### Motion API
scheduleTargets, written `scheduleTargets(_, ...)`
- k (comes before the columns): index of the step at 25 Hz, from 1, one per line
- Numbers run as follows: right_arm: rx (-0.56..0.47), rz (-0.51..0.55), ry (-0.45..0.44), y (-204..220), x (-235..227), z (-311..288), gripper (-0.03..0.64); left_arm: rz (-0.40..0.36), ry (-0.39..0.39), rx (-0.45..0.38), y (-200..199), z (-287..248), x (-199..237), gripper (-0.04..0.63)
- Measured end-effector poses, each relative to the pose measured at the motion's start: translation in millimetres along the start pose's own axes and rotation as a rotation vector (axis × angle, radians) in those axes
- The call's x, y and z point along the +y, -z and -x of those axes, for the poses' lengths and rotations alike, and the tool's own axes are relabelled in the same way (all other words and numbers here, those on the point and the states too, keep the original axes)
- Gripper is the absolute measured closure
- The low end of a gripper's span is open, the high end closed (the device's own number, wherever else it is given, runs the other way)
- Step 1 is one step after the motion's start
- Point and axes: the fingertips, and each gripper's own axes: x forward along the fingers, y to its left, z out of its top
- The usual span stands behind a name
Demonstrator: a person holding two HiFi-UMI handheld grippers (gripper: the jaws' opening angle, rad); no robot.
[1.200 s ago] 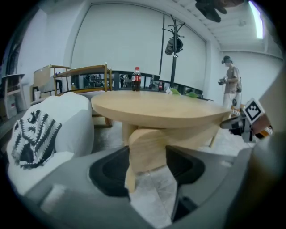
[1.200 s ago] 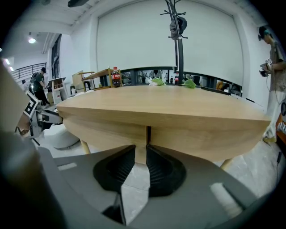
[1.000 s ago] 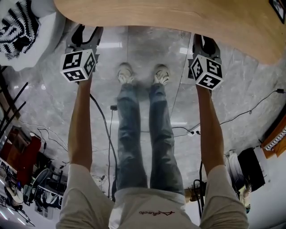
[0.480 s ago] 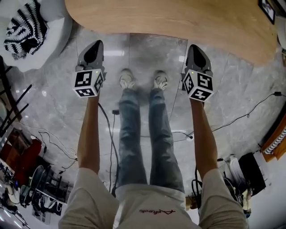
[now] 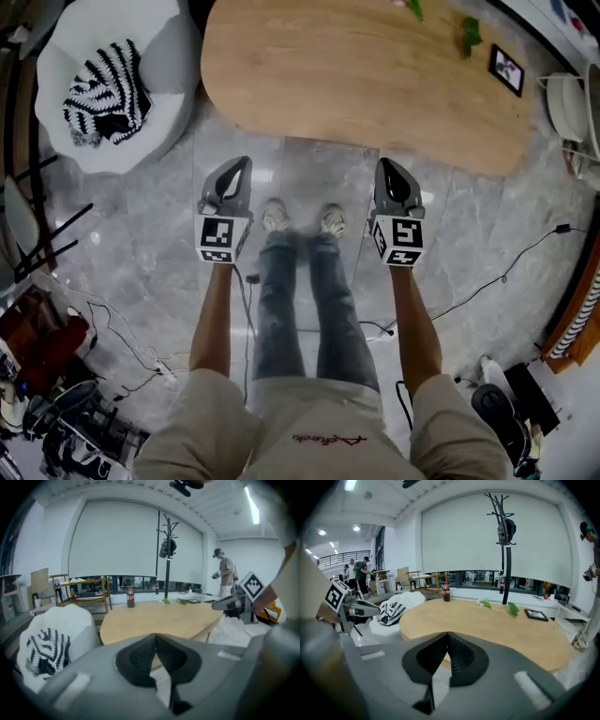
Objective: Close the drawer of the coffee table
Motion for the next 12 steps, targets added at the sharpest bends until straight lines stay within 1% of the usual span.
scheduleTargets(4, -0.026, 0.016, -0.038, -67.8, 23.1, 56.9, 0.612, 0.016, -0.006, -0.015, -65.1, 60.1, -0.3, 0.594)
scheduleTargets(8, -0.095, -0.002, -0.056, -142.4, 34.3, 93.3, 0.612, 0.021, -0.019, -0.061, -138.4, 97.1, 0.5, 0.594)
scheduleTargets(12, -0.127, -0.003, -0.085, -198.7, 45.6, 132.1, 0.612, 0.042, -0.014, -0.101, -201.8, 130.4, -21.4, 0.594)
